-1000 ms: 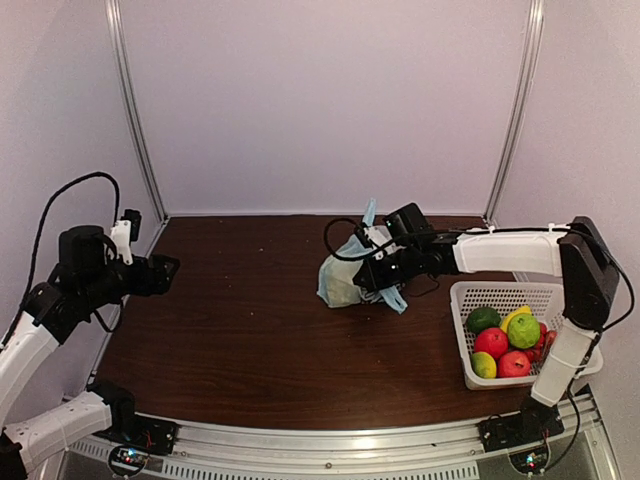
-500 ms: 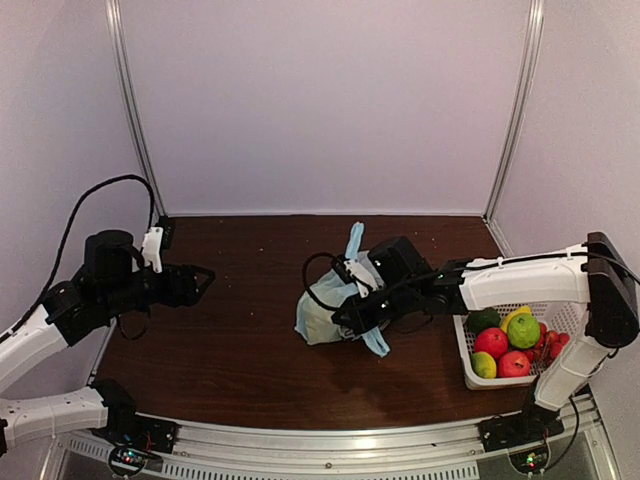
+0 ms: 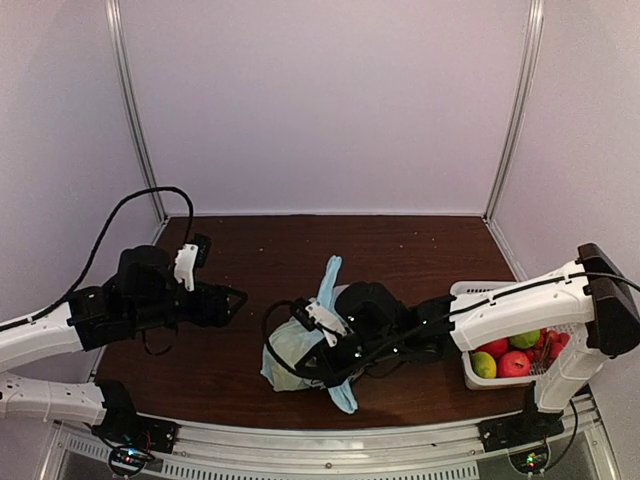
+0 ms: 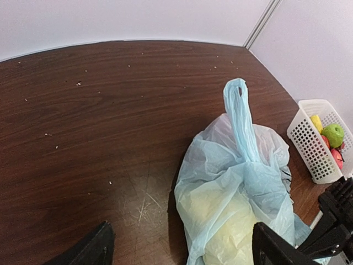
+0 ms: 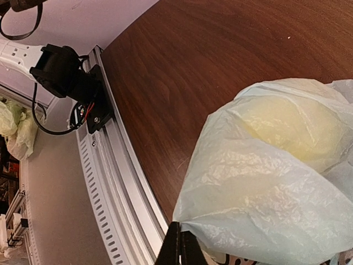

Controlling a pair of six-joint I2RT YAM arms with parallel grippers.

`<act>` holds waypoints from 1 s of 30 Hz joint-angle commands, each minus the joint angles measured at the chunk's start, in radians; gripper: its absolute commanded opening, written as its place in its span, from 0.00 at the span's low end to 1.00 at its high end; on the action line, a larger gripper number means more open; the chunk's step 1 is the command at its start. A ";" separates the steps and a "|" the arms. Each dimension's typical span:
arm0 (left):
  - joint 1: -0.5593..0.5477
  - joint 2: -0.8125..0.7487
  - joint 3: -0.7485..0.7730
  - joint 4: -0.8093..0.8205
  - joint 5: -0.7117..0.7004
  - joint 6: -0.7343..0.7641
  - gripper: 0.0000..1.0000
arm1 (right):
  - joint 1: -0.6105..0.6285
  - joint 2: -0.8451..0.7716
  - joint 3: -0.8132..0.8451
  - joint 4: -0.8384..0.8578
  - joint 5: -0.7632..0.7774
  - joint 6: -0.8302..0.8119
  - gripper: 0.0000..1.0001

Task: Untie the knot of the plastic bag and take out the fruit
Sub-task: Move the takeout bag to the center of the board.

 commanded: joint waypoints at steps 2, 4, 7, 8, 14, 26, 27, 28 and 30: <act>-0.044 0.023 0.002 0.100 -0.034 -0.034 0.88 | 0.044 -0.038 0.015 0.060 0.094 0.030 0.17; -0.071 0.029 0.009 0.106 -0.040 -0.033 0.88 | 0.048 -0.085 0.015 0.039 0.137 0.019 0.42; -0.144 0.057 0.035 0.094 -0.087 -0.020 0.93 | 0.049 -0.178 0.016 -0.021 0.251 -0.002 0.66; -0.167 0.071 0.045 0.093 -0.103 -0.017 0.93 | 0.048 -0.210 0.017 -0.048 0.291 -0.008 0.70; -0.268 0.198 0.115 0.115 -0.138 -0.016 0.95 | 0.006 -0.393 -0.003 -0.200 0.514 -0.029 0.84; -0.336 0.538 0.367 0.028 -0.119 -0.010 0.97 | -0.162 -0.563 -0.188 -0.224 0.544 0.070 0.79; -0.338 0.554 0.386 0.011 -0.117 -0.012 0.97 | -0.162 -0.569 -0.196 -0.219 0.551 0.076 0.79; -0.340 0.568 0.398 0.000 -0.114 -0.014 0.98 | -0.162 -0.572 -0.202 -0.217 0.556 0.081 0.79; -0.343 0.596 0.413 -0.006 -0.097 -0.016 0.97 | -0.164 -0.571 -0.207 -0.215 0.562 0.086 0.79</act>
